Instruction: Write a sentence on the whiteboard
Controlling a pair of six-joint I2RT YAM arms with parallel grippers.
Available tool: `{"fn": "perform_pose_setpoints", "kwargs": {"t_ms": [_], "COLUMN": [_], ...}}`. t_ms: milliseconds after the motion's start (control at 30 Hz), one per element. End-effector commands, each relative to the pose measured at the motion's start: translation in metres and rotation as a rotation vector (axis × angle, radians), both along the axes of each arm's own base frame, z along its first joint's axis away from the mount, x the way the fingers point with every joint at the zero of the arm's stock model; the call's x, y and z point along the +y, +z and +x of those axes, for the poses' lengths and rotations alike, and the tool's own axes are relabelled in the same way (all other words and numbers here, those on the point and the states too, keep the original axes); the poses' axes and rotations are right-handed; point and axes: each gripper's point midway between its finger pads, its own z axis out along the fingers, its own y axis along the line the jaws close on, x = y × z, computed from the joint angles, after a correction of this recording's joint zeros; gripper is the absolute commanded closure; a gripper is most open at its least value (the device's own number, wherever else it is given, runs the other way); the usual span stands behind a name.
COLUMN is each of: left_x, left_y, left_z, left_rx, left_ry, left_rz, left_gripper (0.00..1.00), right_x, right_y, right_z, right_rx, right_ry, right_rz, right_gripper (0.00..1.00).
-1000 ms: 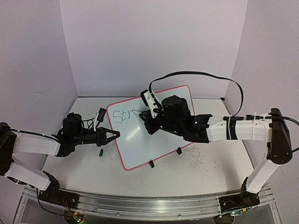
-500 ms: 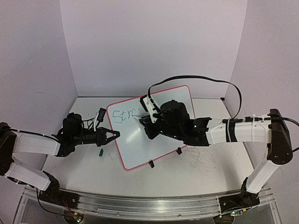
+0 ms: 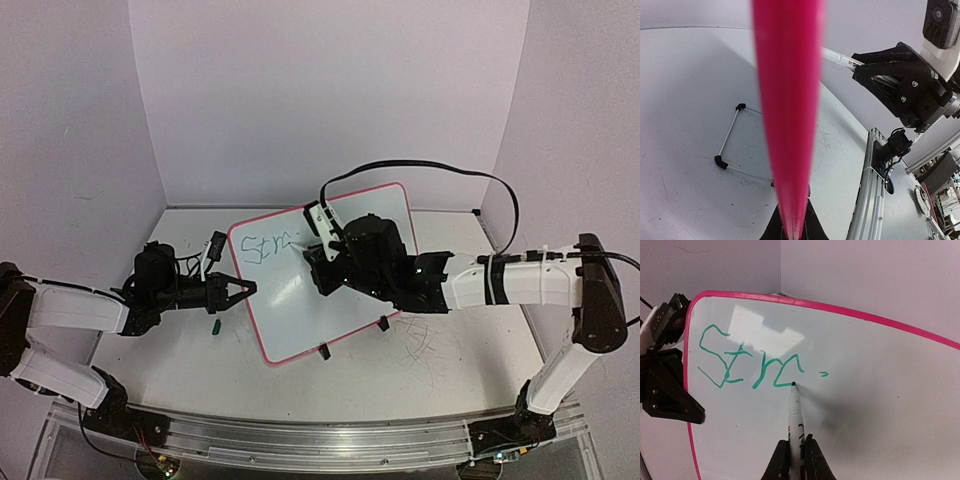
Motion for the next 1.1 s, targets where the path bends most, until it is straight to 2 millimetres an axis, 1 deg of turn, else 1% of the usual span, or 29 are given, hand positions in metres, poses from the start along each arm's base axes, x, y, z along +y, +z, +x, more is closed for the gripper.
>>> {"fn": "perform_pose_setpoints", "kwargs": {"t_ms": [0,200,433,500,633,700,767,867,1067], "left_x": [-0.001,-0.001,-0.001,-0.001,0.000,0.000,0.000,0.000,0.000], "left_y": [0.023,0.023,0.022,0.021,0.020,0.019,0.020,0.020,0.020], "left_z": [0.007,0.007,0.007,0.007,0.007,0.008,0.007,0.008,0.008], "left_rx": [-0.117,-0.118,-0.119,-0.118,-0.117,-0.117,-0.119,-0.119,-0.116], "left_ry": [0.007,0.009,0.009,0.010,0.012,0.013,0.012,0.013,0.013], "left_rz": [-0.009,-0.009,-0.006,-0.004,0.000,0.001,0.001,0.000,0.001], "left_gripper": [1.00,1.00,1.00,1.00,1.00,1.00,1.00,1.00,1.00], "right_x": [-0.006,0.002,0.011,0.008,-0.013,-0.021,-0.025,-0.024,-0.013], "right_y": [0.017,0.024,0.022,0.027,0.043,0.046,0.044,0.039,0.040], "right_z": [0.016,0.020,0.014,0.010,0.011,0.013,0.016,0.016,0.015], "right_rx": [-0.023,-0.038,-0.031,-0.042,-0.069,-0.061,-0.064,-0.059,-0.055], "right_ry": [-0.072,-0.066,-0.002,0.007,-0.036,-0.040,-0.050,-0.041,0.001], "right_rz": [0.025,0.037,0.032,0.045,0.075,0.098,0.089,0.077,0.082], "right_gripper": [1.00,1.00,1.00,1.00,1.00,1.00,1.00,1.00,1.00]}}
